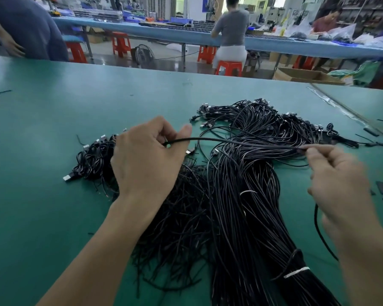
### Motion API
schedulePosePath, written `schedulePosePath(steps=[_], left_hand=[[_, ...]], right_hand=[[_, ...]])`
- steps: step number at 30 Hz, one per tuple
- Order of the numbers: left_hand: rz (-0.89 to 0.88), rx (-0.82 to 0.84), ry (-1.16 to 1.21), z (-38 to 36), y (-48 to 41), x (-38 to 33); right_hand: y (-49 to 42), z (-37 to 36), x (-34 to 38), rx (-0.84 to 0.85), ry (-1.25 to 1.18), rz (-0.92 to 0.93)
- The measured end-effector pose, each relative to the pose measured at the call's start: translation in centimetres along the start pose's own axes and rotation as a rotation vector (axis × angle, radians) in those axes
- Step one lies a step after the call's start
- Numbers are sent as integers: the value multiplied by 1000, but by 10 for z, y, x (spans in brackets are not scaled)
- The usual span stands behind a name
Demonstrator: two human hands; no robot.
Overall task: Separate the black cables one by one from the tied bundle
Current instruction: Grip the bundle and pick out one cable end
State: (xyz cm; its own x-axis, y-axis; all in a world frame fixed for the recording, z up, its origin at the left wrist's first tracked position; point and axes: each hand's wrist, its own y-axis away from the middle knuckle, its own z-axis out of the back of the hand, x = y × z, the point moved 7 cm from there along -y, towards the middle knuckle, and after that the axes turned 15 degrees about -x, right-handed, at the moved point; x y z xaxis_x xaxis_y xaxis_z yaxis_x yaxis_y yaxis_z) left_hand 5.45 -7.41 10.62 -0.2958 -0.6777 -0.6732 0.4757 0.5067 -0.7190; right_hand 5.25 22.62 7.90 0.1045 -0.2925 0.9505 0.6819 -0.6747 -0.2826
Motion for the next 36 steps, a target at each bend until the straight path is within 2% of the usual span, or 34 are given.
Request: schedulePosePath(steps=[2, 6, 8, 11, 13, 16, 19, 22, 24, 26, 28, 30, 31, 34, 36], left_hand=[[18, 156, -193, -13, 7, 10], [27, 468, -350, -32, 25, 17], [28, 625, -356, -38, 33, 18], [50, 790, -196, -43, 41, 13], [105, 830, -11, -45, 43, 4], [148, 753, 231, -47, 38, -4], [163, 722, 267, -45, 36, -6], [233, 979, 306, -47, 52, -14], [249, 1202, 448, -46, 69, -31], [290, 1361, 619, -42, 81, -49], [403, 1451, 761, -39, 88, -58], [551, 1435, 880, -40, 87, -59], [630, 1374, 921, -43, 84, -57], [918, 1057, 993, -54, 72, -38], [1017, 840, 992, -58, 64, -24]], right_hand=[[4, -10, -6, 121, 199, 93], [24, -32, -15, 386, 517, 238], [34, -42, -14, 520, 499, 252], [55, -57, -4, 729, 336, 260], [61, -60, 7, 729, 219, 326], [57, -56, 19, 615, 45, 362], [54, -51, 29, 536, -108, 324], [49, -45, 36, 457, -273, 230], [47, -43, 34, 430, -319, 136], [50, -46, 30, 465, -303, 99], [58, -54, 25, 555, -260, 95], [70, -64, 23, 664, -195, 141], [76, -68, 22, 711, -152, 171], [87, -75, 13, 764, 38, 242], [93, -77, 13, 797, 148, 321]])
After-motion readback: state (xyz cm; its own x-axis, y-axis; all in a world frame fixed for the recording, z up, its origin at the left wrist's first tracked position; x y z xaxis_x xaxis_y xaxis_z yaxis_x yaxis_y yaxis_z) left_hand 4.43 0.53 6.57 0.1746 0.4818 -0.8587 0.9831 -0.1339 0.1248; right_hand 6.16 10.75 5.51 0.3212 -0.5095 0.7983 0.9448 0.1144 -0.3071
